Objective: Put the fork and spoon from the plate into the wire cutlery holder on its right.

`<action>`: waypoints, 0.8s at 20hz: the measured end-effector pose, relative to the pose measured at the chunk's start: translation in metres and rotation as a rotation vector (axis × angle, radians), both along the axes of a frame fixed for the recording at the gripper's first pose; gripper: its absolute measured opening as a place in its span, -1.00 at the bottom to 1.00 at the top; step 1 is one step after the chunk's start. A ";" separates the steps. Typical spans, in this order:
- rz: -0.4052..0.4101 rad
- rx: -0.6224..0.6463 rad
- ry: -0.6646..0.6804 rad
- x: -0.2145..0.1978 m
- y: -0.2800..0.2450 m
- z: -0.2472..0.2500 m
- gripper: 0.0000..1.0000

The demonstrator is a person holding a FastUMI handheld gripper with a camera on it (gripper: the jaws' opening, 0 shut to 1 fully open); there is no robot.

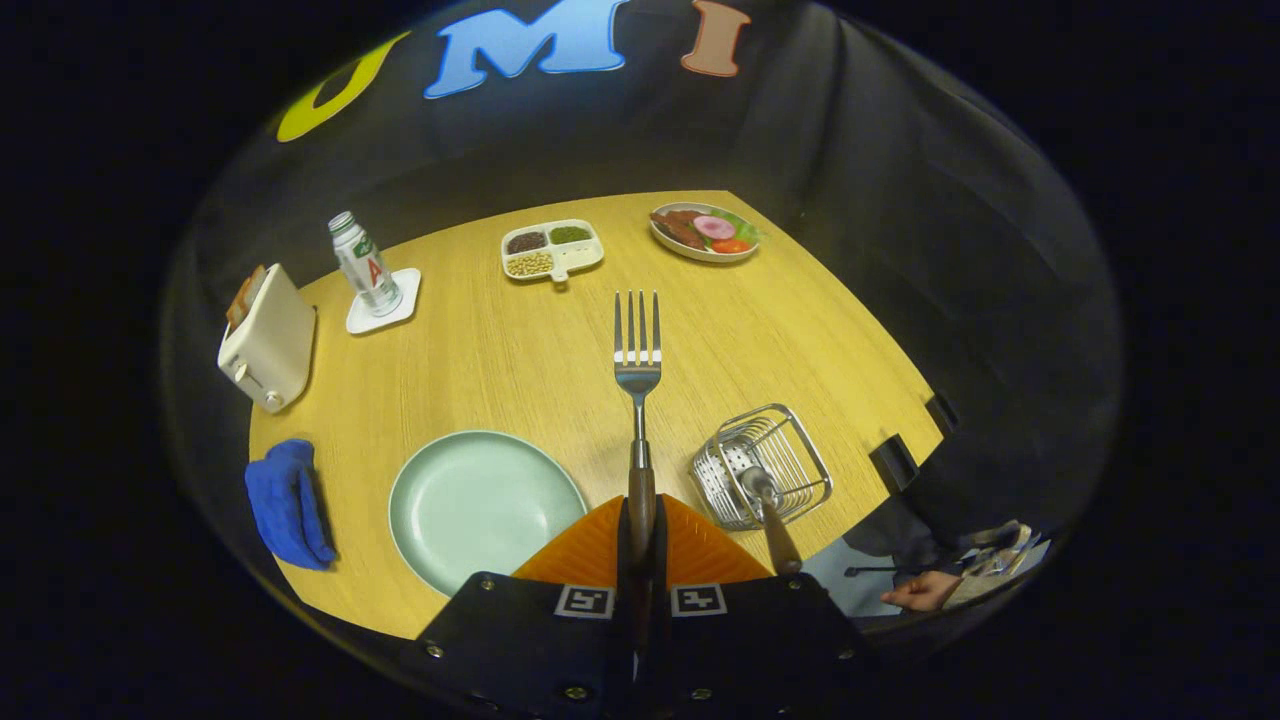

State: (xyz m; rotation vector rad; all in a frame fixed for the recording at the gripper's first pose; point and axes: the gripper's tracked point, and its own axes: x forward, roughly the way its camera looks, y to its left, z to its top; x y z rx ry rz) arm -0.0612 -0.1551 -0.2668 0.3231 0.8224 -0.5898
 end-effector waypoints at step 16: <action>-0.181 0.164 0.193 -0.065 -0.034 -0.009 -0.87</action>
